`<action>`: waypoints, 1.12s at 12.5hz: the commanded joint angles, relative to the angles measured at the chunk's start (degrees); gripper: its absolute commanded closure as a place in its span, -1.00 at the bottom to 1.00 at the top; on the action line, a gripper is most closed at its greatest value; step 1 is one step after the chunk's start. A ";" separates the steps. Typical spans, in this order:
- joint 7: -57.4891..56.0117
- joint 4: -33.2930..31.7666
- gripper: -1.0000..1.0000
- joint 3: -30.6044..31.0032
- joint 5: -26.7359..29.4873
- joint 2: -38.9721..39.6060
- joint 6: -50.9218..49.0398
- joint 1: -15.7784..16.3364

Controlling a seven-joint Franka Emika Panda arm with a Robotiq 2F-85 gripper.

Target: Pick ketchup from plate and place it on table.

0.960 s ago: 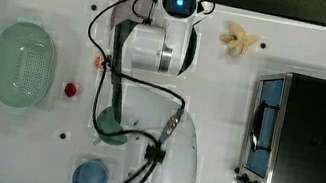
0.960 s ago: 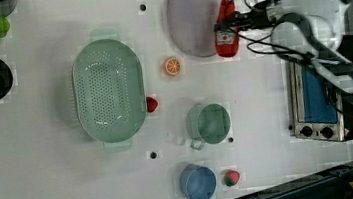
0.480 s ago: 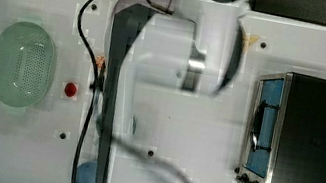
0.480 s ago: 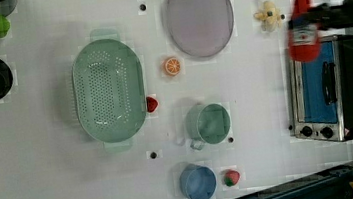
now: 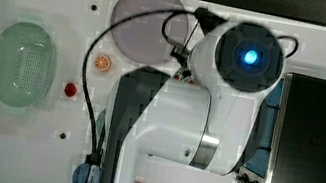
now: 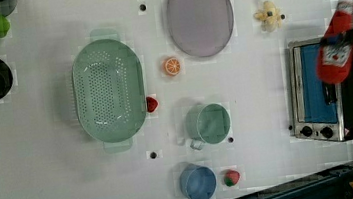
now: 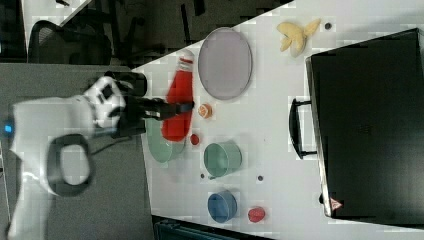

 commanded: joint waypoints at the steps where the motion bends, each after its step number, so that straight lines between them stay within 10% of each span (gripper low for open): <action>1: 3.70 -12.73 -0.17 0.43 0.16 3.41 7.87 0.82; 11: 3.76 -22.47 -0.17 0.76 0.16 14.82 30.28 1.05; 14: 3.75 -22.34 -0.68 0.98 0.16 14.19 31.53 1.05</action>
